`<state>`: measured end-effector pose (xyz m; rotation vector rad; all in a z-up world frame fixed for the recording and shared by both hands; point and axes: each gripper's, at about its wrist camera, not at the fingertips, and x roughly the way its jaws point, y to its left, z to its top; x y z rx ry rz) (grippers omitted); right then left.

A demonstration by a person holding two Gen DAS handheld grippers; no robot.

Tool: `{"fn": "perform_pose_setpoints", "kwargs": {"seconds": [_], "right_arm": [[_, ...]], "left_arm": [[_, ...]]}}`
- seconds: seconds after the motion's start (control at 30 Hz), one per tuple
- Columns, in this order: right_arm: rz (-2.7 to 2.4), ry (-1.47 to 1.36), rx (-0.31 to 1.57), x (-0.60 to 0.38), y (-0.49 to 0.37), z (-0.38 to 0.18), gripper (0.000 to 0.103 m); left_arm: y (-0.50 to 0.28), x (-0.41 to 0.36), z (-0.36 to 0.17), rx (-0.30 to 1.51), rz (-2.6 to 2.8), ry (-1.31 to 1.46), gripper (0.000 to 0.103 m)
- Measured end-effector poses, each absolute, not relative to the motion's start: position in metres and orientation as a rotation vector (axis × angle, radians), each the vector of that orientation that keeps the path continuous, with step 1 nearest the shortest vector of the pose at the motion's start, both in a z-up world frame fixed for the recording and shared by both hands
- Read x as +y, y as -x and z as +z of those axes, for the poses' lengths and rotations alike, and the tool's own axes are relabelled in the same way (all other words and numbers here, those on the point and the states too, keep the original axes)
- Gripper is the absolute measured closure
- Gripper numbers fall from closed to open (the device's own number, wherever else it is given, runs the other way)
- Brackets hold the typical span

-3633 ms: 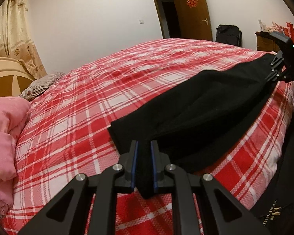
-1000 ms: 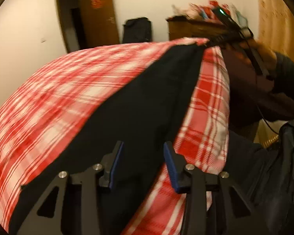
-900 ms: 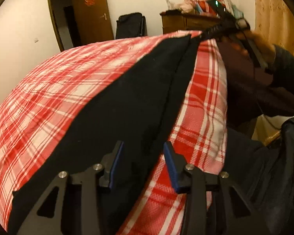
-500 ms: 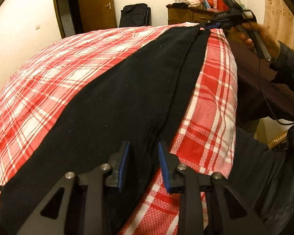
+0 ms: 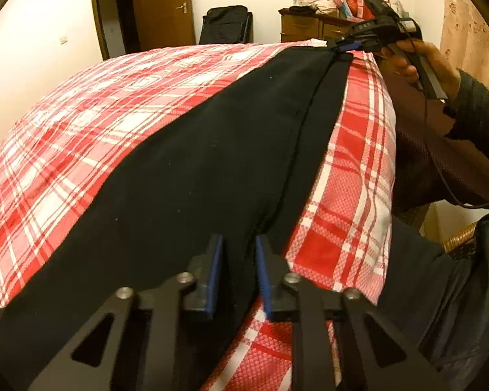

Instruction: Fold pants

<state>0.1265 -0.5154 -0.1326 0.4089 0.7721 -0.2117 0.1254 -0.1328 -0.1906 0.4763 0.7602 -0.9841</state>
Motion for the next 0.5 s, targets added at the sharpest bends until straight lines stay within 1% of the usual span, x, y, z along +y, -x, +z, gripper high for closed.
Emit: {"fn": "perform_pose_setpoints", "kwargs": {"seconds": [0.03, 0.13, 0.33, 0.5], "right_arm": [[-0.213, -0.402, 0.775, -0.516, -0.127, -0.133, 0.091], [-0.201, -0.386, 0.765, -0.514, -0.127, -0.128, 0.095], [-0.180, -0.346, 0.689, -0.503, -0.115, -0.101, 0.096], [-0.205, -0.364, 0.696, -0.512, -0.105, -0.105, 0.096]], "left_arm": [[-0.125, -0.133, -0.190, 0.755, -0.986, -0.477, 0.089], [-0.127, -0.132, -0.187, 0.742, -0.994, -0.478, 0.095], [-0.129, -0.121, -0.168, 0.703, -1.028, -0.410, 0.097], [-0.122, -0.122, -0.169, 0.712, -1.087, -0.393, 0.098]]}}
